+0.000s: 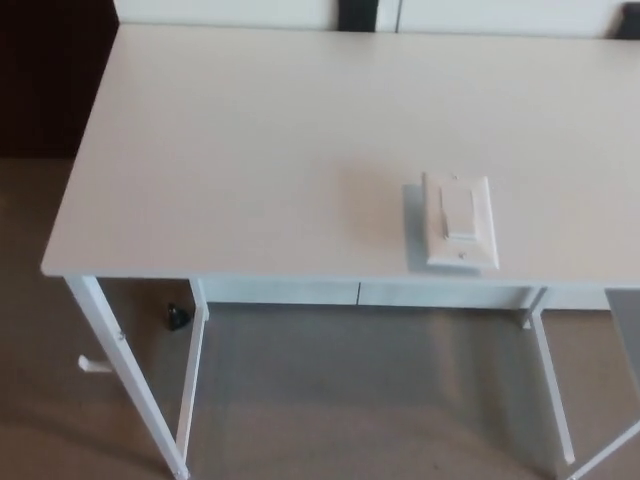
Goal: The robot walk towards a table in front and then clicks the light switch button using the right hand's index finger
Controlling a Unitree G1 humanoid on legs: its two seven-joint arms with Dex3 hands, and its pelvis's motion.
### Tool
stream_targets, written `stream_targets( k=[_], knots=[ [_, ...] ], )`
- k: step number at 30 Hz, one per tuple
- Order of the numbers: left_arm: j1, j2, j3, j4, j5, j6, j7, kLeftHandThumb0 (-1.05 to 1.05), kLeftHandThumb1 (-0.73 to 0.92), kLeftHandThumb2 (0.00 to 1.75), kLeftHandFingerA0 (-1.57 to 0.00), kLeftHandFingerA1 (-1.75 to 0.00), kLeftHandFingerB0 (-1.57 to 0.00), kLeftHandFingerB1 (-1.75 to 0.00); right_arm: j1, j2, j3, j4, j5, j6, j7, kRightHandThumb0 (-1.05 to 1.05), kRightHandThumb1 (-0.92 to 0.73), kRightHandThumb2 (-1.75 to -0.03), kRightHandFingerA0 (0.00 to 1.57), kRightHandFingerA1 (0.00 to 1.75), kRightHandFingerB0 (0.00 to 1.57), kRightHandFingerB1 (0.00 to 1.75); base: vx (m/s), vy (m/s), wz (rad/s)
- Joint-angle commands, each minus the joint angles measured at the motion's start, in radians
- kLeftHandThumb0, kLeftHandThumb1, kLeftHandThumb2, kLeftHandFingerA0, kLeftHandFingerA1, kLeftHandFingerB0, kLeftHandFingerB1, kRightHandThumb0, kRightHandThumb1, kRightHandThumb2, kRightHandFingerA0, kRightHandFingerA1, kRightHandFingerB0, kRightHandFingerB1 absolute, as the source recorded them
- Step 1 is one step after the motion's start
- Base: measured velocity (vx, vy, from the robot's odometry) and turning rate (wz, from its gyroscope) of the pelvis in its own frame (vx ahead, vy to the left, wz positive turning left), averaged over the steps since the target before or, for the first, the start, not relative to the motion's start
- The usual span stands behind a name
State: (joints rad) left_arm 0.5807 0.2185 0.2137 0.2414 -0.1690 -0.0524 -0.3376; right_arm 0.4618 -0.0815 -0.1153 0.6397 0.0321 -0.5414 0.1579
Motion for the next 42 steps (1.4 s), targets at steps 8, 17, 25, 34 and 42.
stream_targets(
  k=[8, 17, 25, 34, 42],
  knots=[
    [-0.003, 0.010, -0.008, 0.001, 0.031, -0.035, 0.013, -0.21, 0.61, 0.58, -0.48, -0.44, -0.35, -0.38, -0.002, -0.025, 0.013, -0.009, -0.030, -0.006, -0.022, -0.70, -0.33, -0.70, 0.88, 0.53, 0.66, 0.48, 0.10, -0.104, 0.08],
    [-0.002, 0.020, -0.012, 0.025, 0.053, -0.078, 0.016, -0.23, 0.61, 0.57, -0.52, -0.46, -0.37, -0.39, -0.031, -0.035, 0.022, 0.053, -0.031, -0.031, -0.026, -0.65, -0.40, -0.54, 0.96, 0.48, 0.72, 0.42, 0.01, -0.012, -0.02],
    [0.002, 0.021, -0.011, 0.019, 0.056, -0.081, 0.019, -0.24, 0.60, 0.58, -0.54, -0.46, -0.38, -0.39, -0.035, -0.039, 0.028, 0.054, -0.025, -0.010, -0.017, -0.68, -0.33, -0.69, 0.89, 0.53, 0.67, 0.48, 0.04, 0.170, -0.02],
    [-0.002, 0.023, -0.016, 0.019, 0.076, -0.101, 0.033, -0.21, 0.61, 0.58, -0.59, -0.49, -0.39, -0.40, -0.017, -0.035, 0.030, -0.005, -0.021, 0.030, -0.015, -0.57, -0.40, -0.53, 0.92, 0.46, 0.71, 0.41, 0.07, -0.027, 0.07],
    [-0.006, 0.028, -0.015, 0.017, 0.078, -0.095, 0.039, -0.22, 0.60, 0.58, -0.59, -0.48, -0.39, -0.40, -0.021, -0.034, 0.037, -0.022, -0.031, 0.053, -0.021, -0.62, -0.31, -0.73, 0.92, 0.60, 0.64, 0.51, 0.00, 0.000, 0.00]
  ],
)
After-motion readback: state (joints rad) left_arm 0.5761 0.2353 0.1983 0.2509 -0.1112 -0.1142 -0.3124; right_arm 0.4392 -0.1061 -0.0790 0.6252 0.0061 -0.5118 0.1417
